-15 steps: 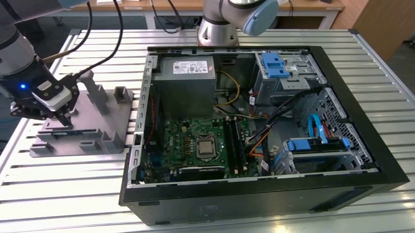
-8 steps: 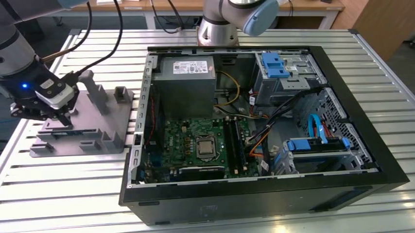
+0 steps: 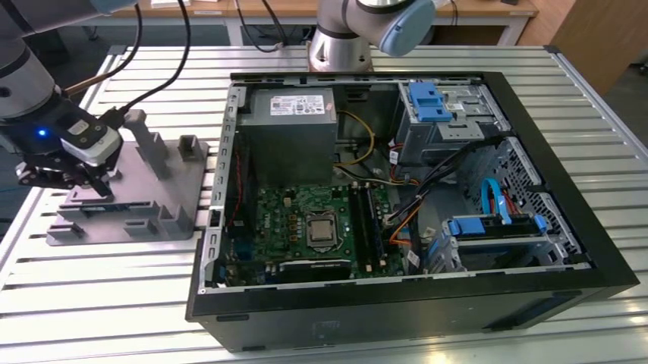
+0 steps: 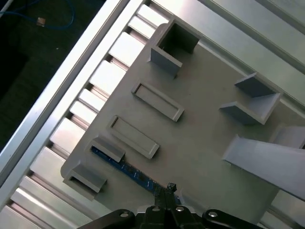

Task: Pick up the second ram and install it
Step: 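Pick up the second ram and move it above second insertion slot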

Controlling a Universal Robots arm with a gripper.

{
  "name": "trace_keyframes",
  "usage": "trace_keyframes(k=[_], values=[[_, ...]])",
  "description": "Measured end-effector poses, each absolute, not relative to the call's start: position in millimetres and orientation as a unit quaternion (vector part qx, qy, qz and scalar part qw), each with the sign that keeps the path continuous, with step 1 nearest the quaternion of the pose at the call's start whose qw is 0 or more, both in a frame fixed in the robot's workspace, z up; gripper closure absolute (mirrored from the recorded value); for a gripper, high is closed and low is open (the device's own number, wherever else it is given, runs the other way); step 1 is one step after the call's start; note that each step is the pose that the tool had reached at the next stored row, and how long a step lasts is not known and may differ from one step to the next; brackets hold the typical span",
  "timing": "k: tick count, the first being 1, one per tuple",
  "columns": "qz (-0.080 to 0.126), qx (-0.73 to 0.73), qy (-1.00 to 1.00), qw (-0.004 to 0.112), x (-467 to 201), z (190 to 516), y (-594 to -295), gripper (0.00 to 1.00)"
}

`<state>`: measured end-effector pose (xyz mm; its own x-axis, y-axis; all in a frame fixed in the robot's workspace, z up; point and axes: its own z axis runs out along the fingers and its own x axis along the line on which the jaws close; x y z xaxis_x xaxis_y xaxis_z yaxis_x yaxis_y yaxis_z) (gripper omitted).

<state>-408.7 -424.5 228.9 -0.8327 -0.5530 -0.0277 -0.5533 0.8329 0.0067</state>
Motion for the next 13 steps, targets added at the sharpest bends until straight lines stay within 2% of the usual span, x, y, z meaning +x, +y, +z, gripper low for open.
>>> trace_keyframes(k=[13], values=[[0.008,-0.355,0.935,0.012,-408.7,228.8,-424.5,0.9]])
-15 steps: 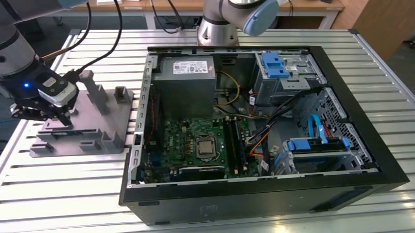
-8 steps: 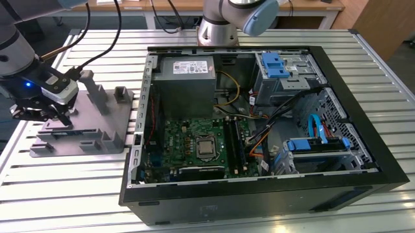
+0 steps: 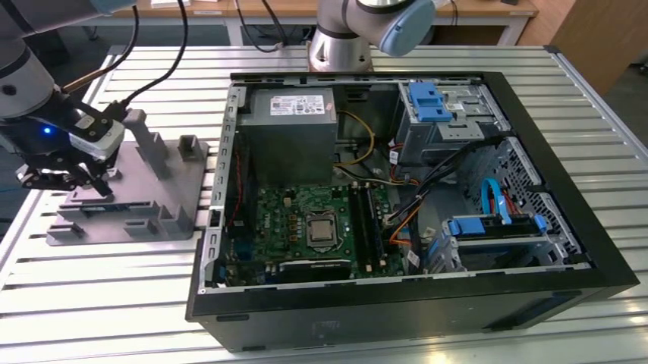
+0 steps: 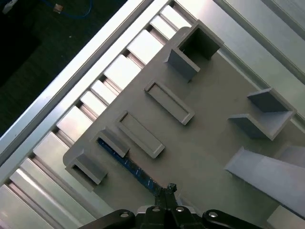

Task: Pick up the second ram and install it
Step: 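Pick up the second ram and move it above second insertion slot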

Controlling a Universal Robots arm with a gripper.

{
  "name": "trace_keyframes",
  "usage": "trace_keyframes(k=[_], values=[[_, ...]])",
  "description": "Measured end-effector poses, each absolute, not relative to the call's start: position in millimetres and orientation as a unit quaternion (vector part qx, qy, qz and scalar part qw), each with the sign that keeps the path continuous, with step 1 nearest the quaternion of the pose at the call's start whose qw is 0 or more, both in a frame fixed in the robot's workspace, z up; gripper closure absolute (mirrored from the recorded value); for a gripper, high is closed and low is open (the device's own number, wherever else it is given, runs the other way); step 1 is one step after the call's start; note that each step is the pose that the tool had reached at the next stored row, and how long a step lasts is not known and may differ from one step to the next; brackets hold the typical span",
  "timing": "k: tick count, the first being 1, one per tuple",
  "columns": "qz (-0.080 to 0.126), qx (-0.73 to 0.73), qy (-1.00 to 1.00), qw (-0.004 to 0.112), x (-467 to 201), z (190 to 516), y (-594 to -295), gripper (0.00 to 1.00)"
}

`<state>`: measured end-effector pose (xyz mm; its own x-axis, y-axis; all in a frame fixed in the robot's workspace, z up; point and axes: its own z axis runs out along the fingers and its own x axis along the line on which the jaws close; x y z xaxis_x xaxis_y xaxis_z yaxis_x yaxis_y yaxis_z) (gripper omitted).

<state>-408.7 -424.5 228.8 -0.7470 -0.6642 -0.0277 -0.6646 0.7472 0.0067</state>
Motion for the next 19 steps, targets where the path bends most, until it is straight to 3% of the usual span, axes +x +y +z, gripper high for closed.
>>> trace_keyframes(k=[19], values=[[0.009,-0.435,0.9,0.011,-408.7,228.8,-424.5,0.9]])
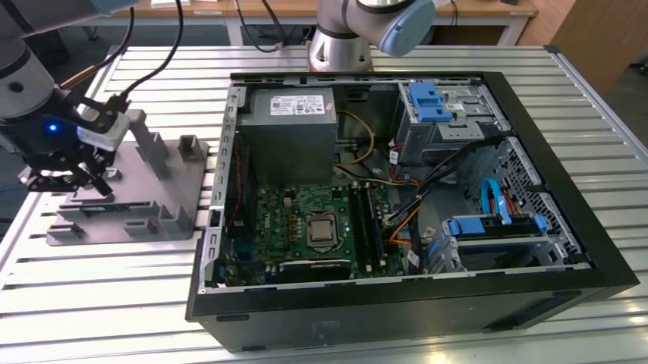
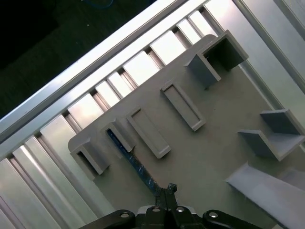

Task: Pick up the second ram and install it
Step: 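Pick up the second ram and move it above second insertion slot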

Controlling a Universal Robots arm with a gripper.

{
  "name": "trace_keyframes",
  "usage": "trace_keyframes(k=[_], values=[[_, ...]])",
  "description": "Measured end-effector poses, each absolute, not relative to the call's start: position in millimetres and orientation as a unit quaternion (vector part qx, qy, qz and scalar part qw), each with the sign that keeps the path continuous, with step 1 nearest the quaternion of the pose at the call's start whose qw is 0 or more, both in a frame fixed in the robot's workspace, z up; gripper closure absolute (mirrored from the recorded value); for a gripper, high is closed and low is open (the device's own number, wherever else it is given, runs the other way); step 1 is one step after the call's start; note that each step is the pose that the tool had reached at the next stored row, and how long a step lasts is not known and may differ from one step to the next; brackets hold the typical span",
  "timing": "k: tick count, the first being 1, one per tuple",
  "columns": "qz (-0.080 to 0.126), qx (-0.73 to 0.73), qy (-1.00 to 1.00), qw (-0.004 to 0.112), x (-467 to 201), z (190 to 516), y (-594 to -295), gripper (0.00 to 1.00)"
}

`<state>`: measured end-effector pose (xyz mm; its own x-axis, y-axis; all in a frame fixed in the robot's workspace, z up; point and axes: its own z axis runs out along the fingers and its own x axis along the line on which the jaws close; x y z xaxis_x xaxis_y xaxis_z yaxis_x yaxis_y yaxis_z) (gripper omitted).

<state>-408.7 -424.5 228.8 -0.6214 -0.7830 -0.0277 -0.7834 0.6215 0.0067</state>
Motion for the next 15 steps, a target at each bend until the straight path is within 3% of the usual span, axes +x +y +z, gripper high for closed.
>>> trace_keyframes(k=[15], values=[[0.01,-0.491,0.871,0.01,-408.7,228.8,-424.5,0.9]])
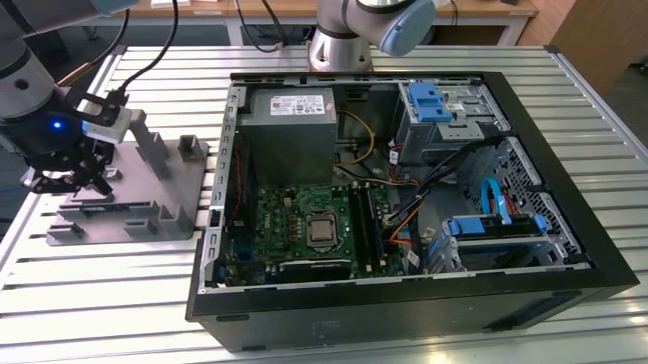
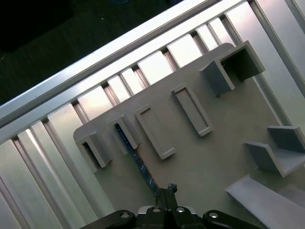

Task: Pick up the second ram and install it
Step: 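Pick up the second ram and move it above second insertion slot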

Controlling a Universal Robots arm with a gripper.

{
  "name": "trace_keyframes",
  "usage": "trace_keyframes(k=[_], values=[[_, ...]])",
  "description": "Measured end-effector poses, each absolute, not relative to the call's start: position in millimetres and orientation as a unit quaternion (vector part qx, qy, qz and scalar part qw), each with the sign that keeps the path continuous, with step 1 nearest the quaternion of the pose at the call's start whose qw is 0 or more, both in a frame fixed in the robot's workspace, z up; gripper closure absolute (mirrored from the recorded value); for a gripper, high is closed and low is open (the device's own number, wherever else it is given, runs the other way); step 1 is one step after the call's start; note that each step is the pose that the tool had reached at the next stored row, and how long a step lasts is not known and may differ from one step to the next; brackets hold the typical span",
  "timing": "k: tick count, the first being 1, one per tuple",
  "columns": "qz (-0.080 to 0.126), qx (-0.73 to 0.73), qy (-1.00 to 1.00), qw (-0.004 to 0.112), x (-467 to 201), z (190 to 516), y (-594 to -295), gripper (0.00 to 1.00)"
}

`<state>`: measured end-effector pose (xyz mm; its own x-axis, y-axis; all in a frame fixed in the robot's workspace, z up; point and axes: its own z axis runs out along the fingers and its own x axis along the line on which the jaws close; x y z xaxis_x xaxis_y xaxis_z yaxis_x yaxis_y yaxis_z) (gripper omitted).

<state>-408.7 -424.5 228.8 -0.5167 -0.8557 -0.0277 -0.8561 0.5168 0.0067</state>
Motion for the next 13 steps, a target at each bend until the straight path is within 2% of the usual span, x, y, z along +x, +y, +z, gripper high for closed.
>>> trace_keyframes(k=[13], values=[[0.011,-0.535,0.845,0.01,-408.7,228.9,-424.5,0.9]])
